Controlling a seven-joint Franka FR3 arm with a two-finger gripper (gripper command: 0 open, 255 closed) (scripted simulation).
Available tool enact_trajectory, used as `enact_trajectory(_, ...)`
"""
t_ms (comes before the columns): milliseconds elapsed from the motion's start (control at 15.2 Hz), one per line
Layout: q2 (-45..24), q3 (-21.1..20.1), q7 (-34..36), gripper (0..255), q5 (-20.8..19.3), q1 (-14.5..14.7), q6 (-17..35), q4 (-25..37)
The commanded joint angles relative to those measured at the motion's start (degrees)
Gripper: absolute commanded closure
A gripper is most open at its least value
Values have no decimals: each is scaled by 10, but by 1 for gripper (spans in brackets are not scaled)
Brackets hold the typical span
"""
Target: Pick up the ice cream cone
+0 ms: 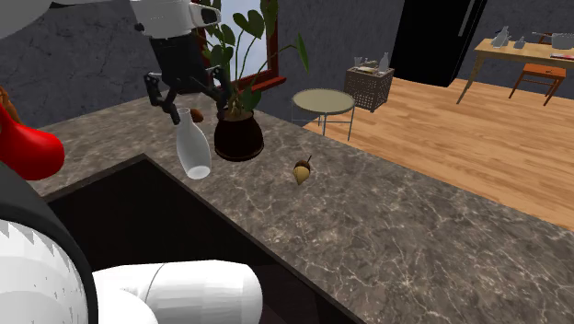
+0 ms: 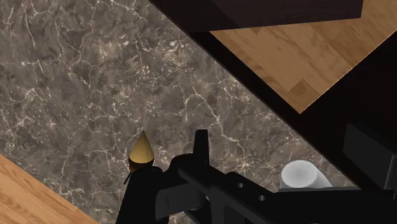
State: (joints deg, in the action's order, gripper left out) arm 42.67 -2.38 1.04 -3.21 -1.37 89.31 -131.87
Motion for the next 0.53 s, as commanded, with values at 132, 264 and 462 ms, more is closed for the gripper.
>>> enact_trajectory(132, -12, 16, -15, 0, -9, -6, 37, -20)
enact_trajectory(264, -27, 33, -30, 0, -17, -11, 74, -37)
enact_trajectory(462, -57, 58, -51, 0, -27, -20, 130, -56)
